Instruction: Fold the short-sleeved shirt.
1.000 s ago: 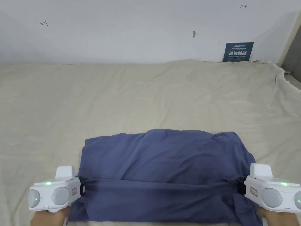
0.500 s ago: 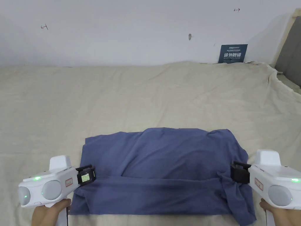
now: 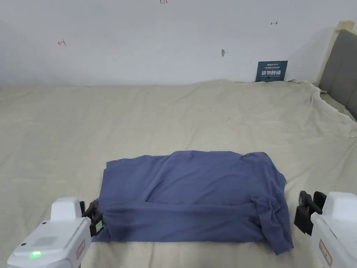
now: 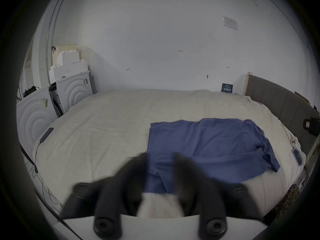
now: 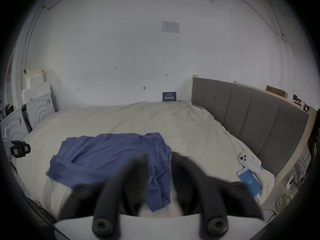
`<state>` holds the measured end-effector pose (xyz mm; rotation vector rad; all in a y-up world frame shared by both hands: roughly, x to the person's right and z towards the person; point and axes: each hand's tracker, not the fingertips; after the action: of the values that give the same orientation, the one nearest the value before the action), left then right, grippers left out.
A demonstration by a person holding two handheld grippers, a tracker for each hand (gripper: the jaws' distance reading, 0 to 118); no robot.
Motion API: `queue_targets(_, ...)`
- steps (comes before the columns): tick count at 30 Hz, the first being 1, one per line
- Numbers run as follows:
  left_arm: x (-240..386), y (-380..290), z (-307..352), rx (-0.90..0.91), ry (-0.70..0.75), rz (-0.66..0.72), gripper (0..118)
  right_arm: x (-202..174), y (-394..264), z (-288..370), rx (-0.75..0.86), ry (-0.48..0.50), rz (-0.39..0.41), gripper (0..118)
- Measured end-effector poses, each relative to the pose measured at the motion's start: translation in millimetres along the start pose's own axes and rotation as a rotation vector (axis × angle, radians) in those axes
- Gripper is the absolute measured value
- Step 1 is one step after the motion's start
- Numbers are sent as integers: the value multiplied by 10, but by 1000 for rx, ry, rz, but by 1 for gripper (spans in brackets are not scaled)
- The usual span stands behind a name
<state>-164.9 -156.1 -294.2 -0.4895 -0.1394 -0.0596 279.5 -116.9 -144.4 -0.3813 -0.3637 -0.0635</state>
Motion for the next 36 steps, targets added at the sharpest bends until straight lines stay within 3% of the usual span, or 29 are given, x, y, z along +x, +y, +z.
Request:
queue_targets(10,-120,-138,-51,-85,-37,74,0,1,-66,-34,0,24,0,0)
queue_targets(14,-187,-59,-343,-216,-49,75,1,-19,-38,-119,-3,32,-5,0)
queue_targets(15,-201,-32,-446,-256,-56,82,7,-22,-36,-146,-5,34,-5,0)
queue_targets(17,-238,-24,-633,-322,-51,107,33,-48,-27,-190,-12,37,-2,0)
queue_targets(19,-285,-44,-849,-380,-42,128,77,-51,-30,-244,-20,37,3,0)
queue_targets(20,-299,-61,-940,-401,-32,138,89,-49,-32,-267,-24,38,3,0)
queue_targets(22,-312,-96,-1147,-465,0,138,96,-53,-39,-310,-36,37,1,0)
queue_targets(27,-329,-218,-1513,-547,35,124,91,-31,-84,-421,-69,26,1,0)
queue_targets(31,-303,-347,-1681,-597,-2,118,52,10,-130,-498,-95,14,-9,0)
queue_targets(34,-219,-355,-1657,-587,20,76,47,41,-157,-546,-116,7,-17,0)
queue_targets(35,-190,-338,-1635,-580,9,59,40,57,-169,-565,-124,6,-24,0)
queue_targets(36,-177,-324,-1628,-572,-12,39,15,80,-184,-596,-134,7,-34,0)
